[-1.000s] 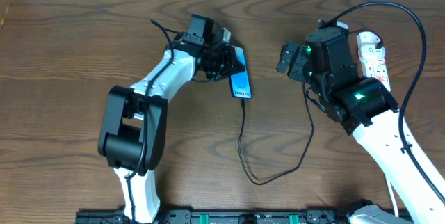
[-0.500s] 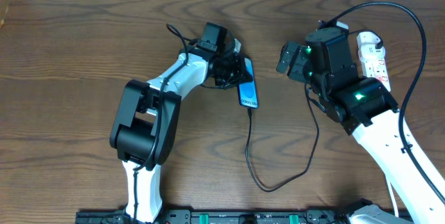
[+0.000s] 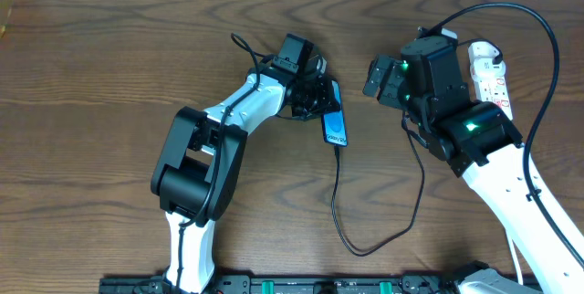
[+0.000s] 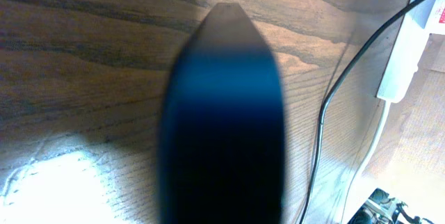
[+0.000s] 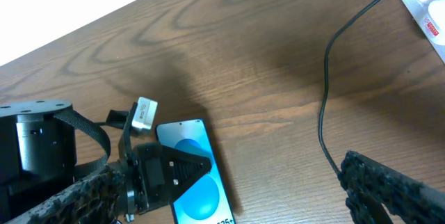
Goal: Plug charger to phone and switch on socket
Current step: 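Lower the plugged phone with the left gripper toward the table center, then lay the phone flat screen-up on the table with the left gripper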
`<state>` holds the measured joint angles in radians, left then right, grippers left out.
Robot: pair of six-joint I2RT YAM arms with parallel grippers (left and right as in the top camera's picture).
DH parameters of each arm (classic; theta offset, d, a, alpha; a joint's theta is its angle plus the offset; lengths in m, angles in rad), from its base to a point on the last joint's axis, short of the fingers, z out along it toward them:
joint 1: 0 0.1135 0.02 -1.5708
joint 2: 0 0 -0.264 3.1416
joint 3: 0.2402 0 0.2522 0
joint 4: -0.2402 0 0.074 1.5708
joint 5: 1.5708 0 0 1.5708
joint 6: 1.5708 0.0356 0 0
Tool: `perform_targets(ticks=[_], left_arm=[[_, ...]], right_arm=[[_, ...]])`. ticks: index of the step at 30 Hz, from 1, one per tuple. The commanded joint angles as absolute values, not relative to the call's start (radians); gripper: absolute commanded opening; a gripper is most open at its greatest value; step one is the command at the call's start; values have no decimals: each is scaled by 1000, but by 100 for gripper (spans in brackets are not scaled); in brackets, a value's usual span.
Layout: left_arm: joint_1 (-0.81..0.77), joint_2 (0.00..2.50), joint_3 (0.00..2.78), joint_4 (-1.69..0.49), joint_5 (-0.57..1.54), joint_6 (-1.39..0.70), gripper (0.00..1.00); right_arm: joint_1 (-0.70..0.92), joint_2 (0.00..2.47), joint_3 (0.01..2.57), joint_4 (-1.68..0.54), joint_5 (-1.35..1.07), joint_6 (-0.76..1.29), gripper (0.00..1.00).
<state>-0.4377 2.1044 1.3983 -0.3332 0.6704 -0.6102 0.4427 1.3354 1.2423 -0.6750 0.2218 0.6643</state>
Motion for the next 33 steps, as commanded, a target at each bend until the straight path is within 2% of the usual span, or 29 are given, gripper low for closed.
perform_targets(ticks=[1, 22, 23, 27, 33], left_arm=[[-439, 2124, 1404, -327, 664, -630, 8], [-445, 2177, 1404, -332, 667, -630, 8], [-445, 2177, 1404, -332, 665, -630, 8], [-445, 2177, 1404, -332, 664, -630, 22], [-445, 2177, 1404, -335, 664, -630, 23]], right_arm=[[439, 1322, 1249, -682, 242, 649, 99], [439, 1322, 1249, -681, 242, 649, 99], [439, 1322, 1249, -682, 242, 649, 99], [439, 1322, 1249, -682, 242, 649, 99], [439, 1322, 1249, -682, 242, 649, 99]])
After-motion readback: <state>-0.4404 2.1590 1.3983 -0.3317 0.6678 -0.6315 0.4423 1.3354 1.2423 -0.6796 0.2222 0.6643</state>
